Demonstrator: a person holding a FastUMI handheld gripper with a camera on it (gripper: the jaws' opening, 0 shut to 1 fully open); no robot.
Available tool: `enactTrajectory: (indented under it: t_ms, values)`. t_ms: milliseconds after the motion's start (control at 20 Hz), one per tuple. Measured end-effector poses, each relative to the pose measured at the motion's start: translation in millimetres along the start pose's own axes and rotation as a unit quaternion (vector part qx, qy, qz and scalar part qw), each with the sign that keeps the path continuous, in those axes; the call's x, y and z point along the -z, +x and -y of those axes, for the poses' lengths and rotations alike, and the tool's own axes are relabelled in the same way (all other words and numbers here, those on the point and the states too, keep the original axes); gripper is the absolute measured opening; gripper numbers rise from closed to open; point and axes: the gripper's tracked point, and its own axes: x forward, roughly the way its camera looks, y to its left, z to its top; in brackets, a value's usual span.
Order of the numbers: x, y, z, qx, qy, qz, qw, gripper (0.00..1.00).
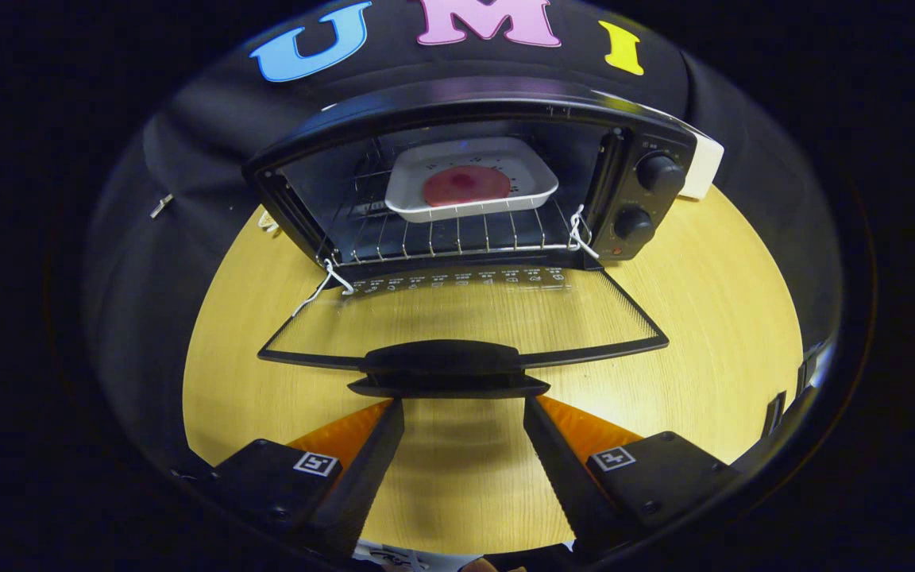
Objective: Open the toaster oven, put the food inside, and close the toaster oven door.
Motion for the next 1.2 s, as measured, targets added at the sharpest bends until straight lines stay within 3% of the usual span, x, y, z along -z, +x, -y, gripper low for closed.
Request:
enactTrajectory:
  t_ms: [400,700,1200]
  values:
    - [-54.0,-37.6,-5.9,-0.012,-0.011,0.111,0.994,0.99]
    - [-121.4,-75.2,-6.2,-0.012,-0.026,0.199,0.980,0.99]
    - [-168.2,-149.2,34.1,-0.006,-0.028,0.296,0.955,0.99]
